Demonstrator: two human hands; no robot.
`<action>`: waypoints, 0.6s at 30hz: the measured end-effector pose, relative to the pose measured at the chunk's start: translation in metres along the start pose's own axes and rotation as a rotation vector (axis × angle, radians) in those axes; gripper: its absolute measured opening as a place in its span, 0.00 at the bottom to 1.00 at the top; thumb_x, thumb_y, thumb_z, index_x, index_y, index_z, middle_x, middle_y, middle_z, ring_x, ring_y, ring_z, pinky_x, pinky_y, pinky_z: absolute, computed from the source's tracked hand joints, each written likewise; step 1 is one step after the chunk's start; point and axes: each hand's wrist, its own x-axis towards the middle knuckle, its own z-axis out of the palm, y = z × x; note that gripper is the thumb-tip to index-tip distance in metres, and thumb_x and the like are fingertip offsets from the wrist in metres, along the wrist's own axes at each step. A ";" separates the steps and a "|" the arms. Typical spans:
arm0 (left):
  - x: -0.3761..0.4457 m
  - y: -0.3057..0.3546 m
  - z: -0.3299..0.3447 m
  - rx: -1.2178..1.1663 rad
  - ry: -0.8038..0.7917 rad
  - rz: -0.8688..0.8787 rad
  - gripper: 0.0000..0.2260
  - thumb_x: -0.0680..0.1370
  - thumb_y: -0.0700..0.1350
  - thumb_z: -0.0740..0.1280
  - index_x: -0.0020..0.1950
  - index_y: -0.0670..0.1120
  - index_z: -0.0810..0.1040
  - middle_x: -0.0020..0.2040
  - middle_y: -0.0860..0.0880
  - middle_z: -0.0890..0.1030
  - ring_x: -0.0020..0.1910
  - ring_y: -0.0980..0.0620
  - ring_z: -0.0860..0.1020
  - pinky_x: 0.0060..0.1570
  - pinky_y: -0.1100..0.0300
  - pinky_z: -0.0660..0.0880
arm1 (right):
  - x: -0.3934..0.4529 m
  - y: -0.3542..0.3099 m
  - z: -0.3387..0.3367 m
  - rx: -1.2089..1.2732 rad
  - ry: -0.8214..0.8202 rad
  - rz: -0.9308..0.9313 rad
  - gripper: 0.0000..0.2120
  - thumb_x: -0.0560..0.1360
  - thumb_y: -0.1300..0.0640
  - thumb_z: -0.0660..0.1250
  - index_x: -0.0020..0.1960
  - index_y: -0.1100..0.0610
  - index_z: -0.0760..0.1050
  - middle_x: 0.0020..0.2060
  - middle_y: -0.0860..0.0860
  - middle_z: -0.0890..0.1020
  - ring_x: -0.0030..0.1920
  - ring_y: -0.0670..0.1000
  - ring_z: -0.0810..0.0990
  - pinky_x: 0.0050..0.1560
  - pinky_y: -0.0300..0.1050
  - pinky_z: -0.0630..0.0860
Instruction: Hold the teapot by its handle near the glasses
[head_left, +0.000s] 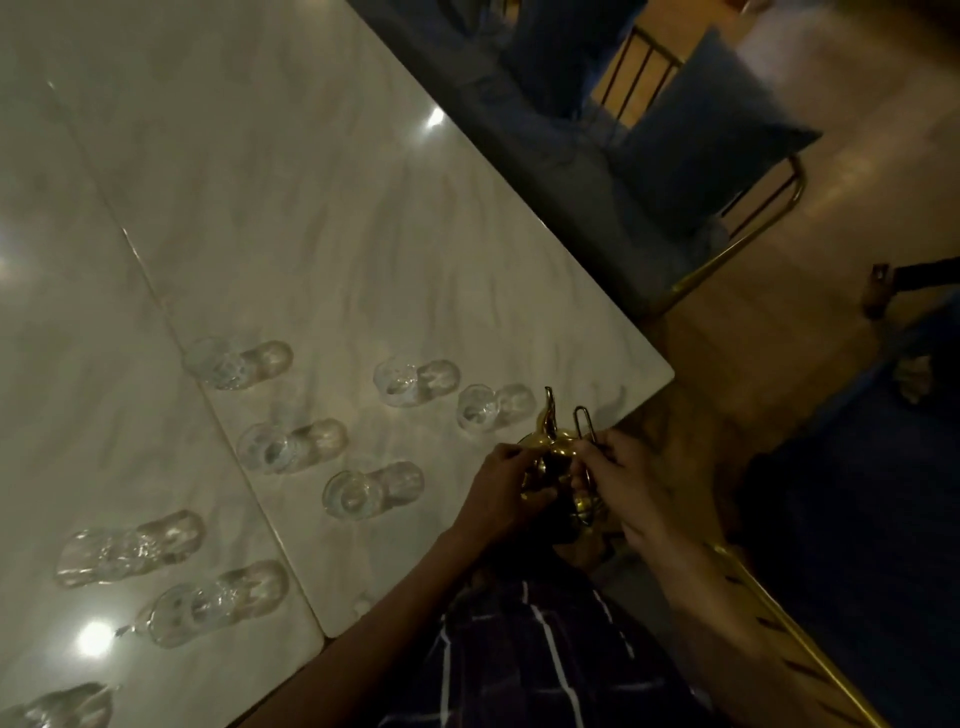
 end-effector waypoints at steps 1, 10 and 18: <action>0.006 0.000 0.001 0.015 -0.016 -0.008 0.27 0.79 0.50 0.73 0.77 0.52 0.72 0.70 0.43 0.73 0.67 0.44 0.75 0.63 0.55 0.73 | 0.007 0.001 -0.002 0.006 -0.002 0.009 0.06 0.81 0.59 0.63 0.49 0.59 0.78 0.31 0.50 0.81 0.29 0.45 0.79 0.30 0.38 0.75; 0.062 0.013 0.008 0.096 -0.079 -0.118 0.27 0.79 0.47 0.71 0.78 0.50 0.71 0.69 0.45 0.78 0.64 0.45 0.77 0.59 0.55 0.73 | 0.090 -0.006 -0.014 -0.162 -0.101 -0.022 0.07 0.81 0.57 0.62 0.49 0.57 0.77 0.35 0.51 0.81 0.33 0.48 0.79 0.35 0.44 0.75; 0.132 0.029 0.008 0.048 -0.029 -0.224 0.27 0.77 0.43 0.72 0.75 0.48 0.71 0.69 0.43 0.78 0.64 0.42 0.78 0.60 0.46 0.78 | 0.176 -0.031 -0.022 -0.303 -0.169 -0.135 0.08 0.80 0.57 0.62 0.50 0.60 0.78 0.37 0.54 0.83 0.34 0.47 0.80 0.39 0.44 0.77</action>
